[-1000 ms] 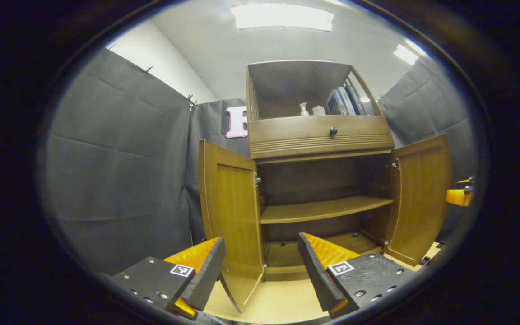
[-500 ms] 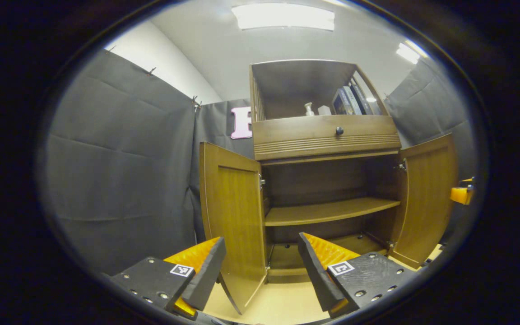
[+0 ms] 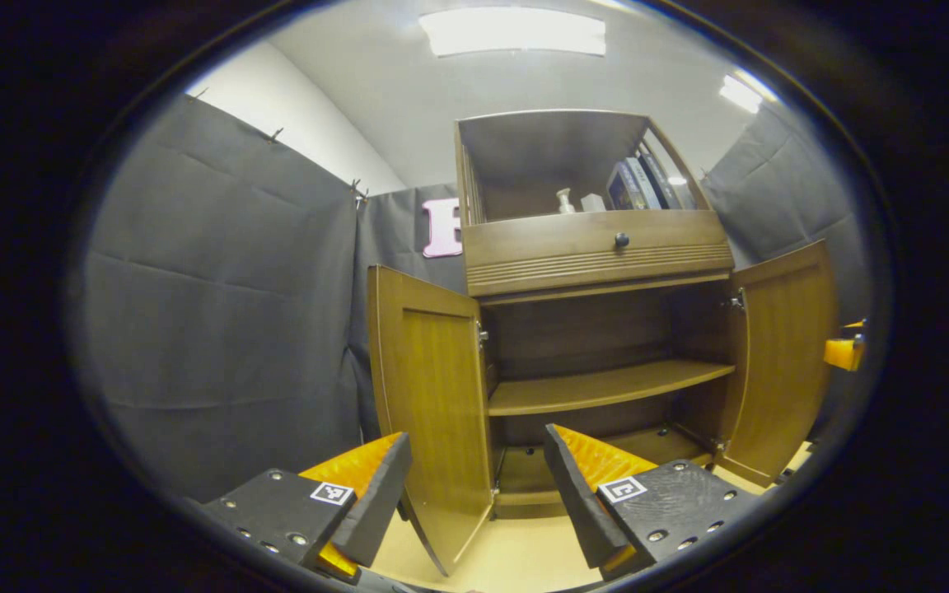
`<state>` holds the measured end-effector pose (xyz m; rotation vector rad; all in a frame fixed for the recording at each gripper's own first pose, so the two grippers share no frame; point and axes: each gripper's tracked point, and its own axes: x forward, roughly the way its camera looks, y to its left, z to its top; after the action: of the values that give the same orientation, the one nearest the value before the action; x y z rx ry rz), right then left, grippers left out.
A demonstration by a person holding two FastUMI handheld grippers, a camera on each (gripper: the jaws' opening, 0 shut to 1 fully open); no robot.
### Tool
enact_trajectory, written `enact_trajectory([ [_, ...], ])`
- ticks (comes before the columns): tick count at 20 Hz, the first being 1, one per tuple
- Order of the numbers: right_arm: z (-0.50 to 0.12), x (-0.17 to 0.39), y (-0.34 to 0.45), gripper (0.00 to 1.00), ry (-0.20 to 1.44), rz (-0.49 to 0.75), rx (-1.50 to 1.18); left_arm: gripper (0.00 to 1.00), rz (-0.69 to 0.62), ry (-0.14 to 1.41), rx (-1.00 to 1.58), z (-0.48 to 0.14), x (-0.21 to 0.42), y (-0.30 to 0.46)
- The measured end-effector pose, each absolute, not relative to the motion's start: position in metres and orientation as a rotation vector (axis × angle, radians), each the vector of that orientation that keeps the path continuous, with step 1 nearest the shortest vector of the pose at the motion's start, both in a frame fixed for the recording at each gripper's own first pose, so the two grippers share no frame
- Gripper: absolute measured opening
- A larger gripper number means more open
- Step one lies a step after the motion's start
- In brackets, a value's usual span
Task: Open the right door of the double-door shoe cabinet with the right hand, and open the left door with the left hand.
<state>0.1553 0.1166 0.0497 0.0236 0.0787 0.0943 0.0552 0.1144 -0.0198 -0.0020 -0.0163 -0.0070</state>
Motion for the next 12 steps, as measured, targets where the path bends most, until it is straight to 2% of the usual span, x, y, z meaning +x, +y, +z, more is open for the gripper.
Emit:
enact_trajectory([
  [2, 0.051, 0.154, 0.118, 0.99, 0.078, 0.092, 0.023, 0.94, -0.004, -0.016, -0.005, -0.019, 0.054, 0.116],
  [4, 0.051, 0.152, 0.119, 0.96, 0.077, 0.091, 0.018, 0.94, -0.001, -0.017, -0.006, -0.019, 0.054, 0.117],
  [5, 0.052, 0.151, 0.119, 0.99, 0.075, 0.09, 0.016, 0.94, 0.0, -0.017, -0.006, -0.019, 0.053, 0.118],
  [12, 0.056, 0.144, 0.123, 0.99, 0.07, 0.089, 0.014, 0.94, -0.002, -0.013, -0.009, -0.019, 0.05, 0.118],
])
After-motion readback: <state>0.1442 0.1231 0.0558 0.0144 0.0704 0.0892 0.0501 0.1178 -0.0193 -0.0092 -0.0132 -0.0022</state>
